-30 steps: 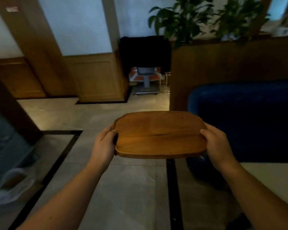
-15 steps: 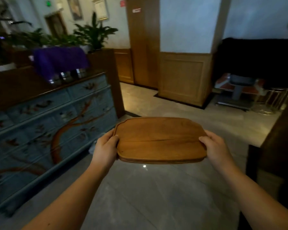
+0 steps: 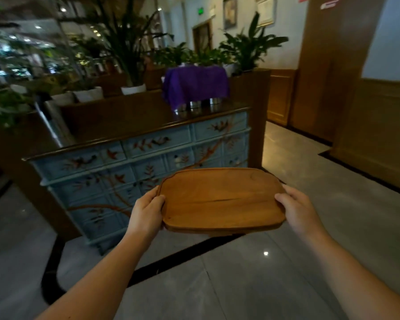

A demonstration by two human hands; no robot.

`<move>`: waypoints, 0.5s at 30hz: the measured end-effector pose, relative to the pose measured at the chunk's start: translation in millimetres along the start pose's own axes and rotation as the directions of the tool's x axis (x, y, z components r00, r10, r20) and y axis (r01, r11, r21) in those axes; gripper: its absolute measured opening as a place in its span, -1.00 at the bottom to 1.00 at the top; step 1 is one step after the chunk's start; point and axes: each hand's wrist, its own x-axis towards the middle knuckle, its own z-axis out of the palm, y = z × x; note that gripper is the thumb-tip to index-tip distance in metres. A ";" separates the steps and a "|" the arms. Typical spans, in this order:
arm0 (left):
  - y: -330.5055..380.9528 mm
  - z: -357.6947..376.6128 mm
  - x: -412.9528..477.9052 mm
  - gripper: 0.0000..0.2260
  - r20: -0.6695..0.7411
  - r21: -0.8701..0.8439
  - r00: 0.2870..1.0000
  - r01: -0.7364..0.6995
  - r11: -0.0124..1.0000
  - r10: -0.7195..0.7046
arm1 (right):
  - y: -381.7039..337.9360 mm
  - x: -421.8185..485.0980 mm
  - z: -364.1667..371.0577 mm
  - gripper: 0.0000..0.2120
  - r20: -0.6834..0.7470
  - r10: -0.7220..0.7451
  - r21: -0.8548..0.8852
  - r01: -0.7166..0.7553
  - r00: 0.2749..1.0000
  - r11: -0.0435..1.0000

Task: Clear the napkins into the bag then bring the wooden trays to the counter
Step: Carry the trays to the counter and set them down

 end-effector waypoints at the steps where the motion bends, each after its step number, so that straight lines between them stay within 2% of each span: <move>1: 1.6 -0.5 11.9 -0.72 -0.040 -0.009 0.999 0.015 1.000 -0.015 | -1.1 21.3 8.2 -0.78 0.047 -0.009 -0.002 0.009 0.999 1.000; 4: 6.3 -6.7 44.4 -0.71 -0.137 -0.031 0.989 0.044 0.999 -0.048 | -7.8 76.2 36.2 -0.75 0.154 -0.020 0.034 0.015 0.988 0.999; 9: 3.6 -34.6 89.2 -0.64 -0.292 0.001 0.954 0.066 0.998 -0.062 | -16.9 144.0 93.8 -0.68 0.197 -0.029 0.013 0.027 0.980 1.000; 12: -2.1 -56.2 119.5 -0.67 -0.358 0.027 0.932 0.071 0.997 -0.057 | -16.9 183.5 133.6 -0.75 0.280 -0.038 0.046 0.026 0.959 0.999; 15: -12.2 -78.3 150.6 -0.72 -0.402 0.035 0.913 0.086 0.996 -0.065 | -18.7 217.3 173.2 -0.72 0.326 -0.041 0.088 0.013 0.944 0.996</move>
